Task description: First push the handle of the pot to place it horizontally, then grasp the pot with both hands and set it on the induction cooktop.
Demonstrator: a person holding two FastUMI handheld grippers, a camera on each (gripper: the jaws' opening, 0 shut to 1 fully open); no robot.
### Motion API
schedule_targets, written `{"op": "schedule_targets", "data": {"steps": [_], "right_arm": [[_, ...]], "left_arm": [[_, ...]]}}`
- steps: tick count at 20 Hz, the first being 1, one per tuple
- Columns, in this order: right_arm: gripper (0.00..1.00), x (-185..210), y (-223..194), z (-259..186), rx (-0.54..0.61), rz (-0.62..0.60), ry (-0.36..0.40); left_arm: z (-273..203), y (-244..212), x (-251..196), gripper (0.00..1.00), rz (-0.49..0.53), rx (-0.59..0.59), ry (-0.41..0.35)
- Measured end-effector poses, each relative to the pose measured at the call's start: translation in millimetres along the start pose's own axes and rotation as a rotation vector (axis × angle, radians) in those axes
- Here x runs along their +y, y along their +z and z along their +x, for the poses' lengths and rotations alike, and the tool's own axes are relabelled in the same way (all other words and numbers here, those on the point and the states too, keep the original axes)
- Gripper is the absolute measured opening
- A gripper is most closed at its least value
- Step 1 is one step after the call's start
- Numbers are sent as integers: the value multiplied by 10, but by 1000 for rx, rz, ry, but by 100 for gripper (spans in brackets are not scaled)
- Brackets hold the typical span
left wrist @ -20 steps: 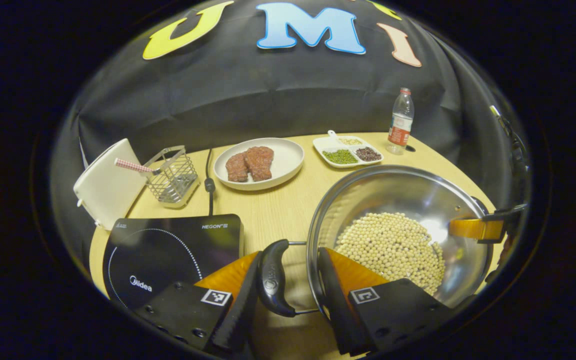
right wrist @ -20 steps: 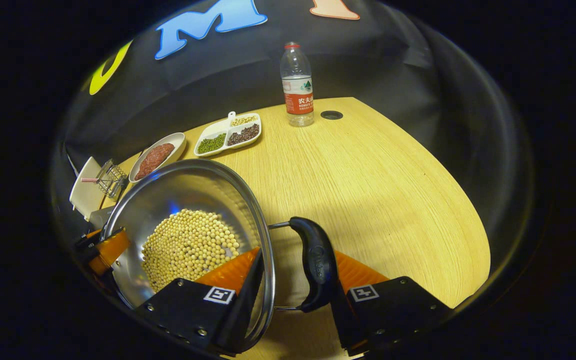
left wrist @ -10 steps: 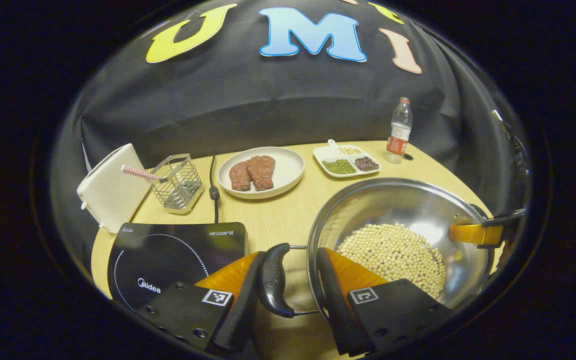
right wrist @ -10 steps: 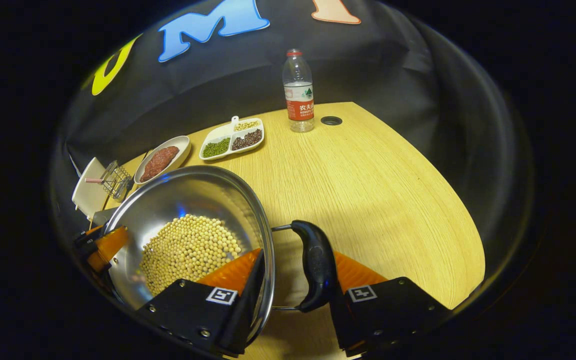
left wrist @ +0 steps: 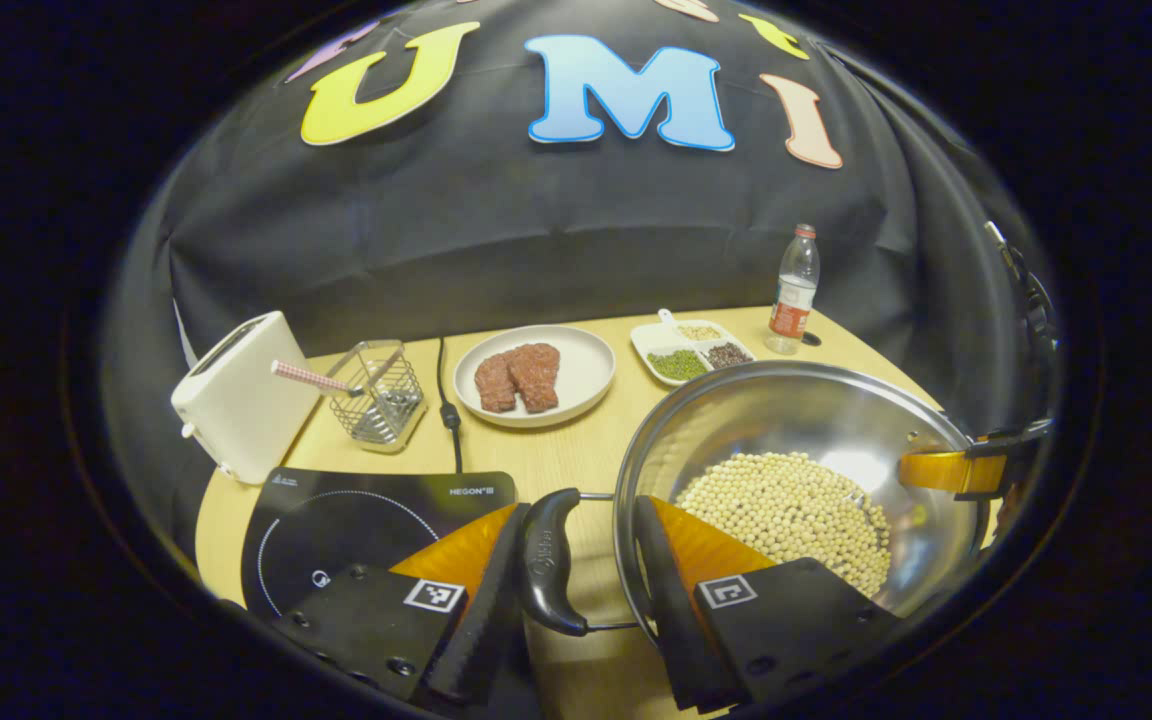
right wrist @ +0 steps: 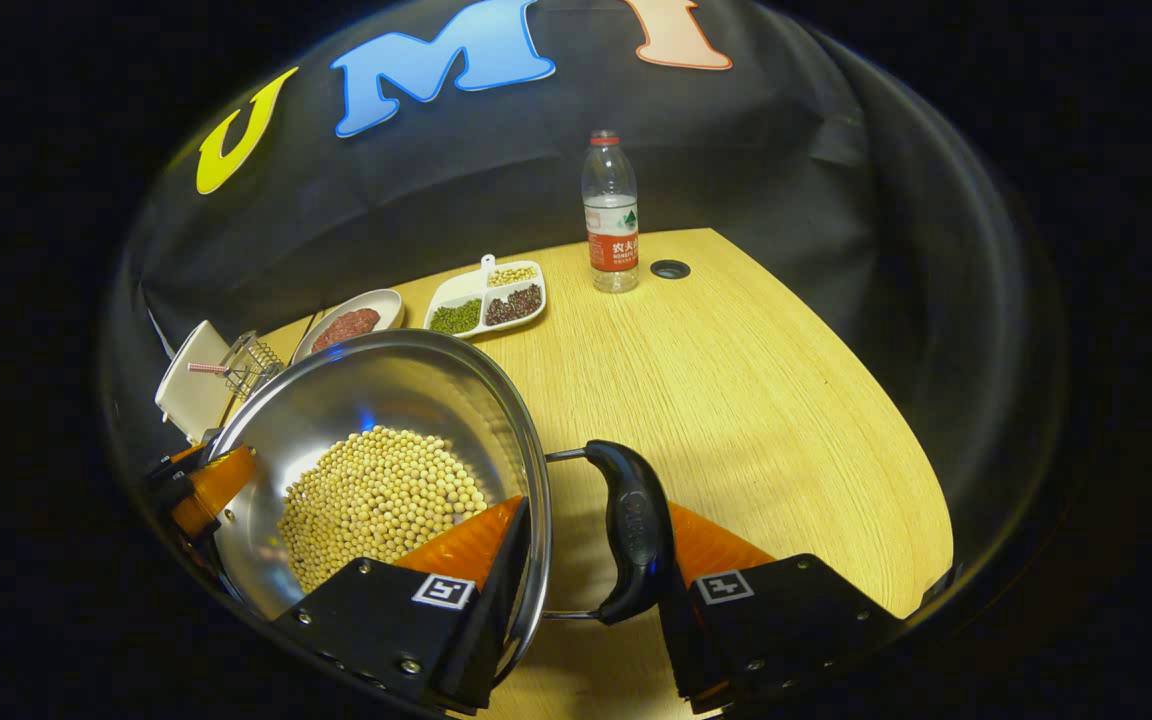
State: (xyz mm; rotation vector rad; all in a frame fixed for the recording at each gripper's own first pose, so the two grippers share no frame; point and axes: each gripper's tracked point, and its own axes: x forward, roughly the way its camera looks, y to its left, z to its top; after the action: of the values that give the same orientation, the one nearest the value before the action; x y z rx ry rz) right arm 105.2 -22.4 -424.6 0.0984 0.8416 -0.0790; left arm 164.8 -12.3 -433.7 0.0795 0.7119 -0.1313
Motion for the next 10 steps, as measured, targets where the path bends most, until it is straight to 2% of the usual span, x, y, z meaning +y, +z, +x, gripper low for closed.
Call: {"op": "schedule_targets", "data": {"steps": [2, 6, 10], "right_arm": [[66, 67, 60, -82, -9, -2, 7], [66, 195, 166, -278, -31, -10, 16], [65, 345, 238, -439, -50, -19, 23]], "left_arm": [[-88, 93, 49, 70, -3, -14, 5], [-282, 256, 190, 67, -9, -45, 12], [-434, 363, 352, 70, -15, -69, 17]]}}
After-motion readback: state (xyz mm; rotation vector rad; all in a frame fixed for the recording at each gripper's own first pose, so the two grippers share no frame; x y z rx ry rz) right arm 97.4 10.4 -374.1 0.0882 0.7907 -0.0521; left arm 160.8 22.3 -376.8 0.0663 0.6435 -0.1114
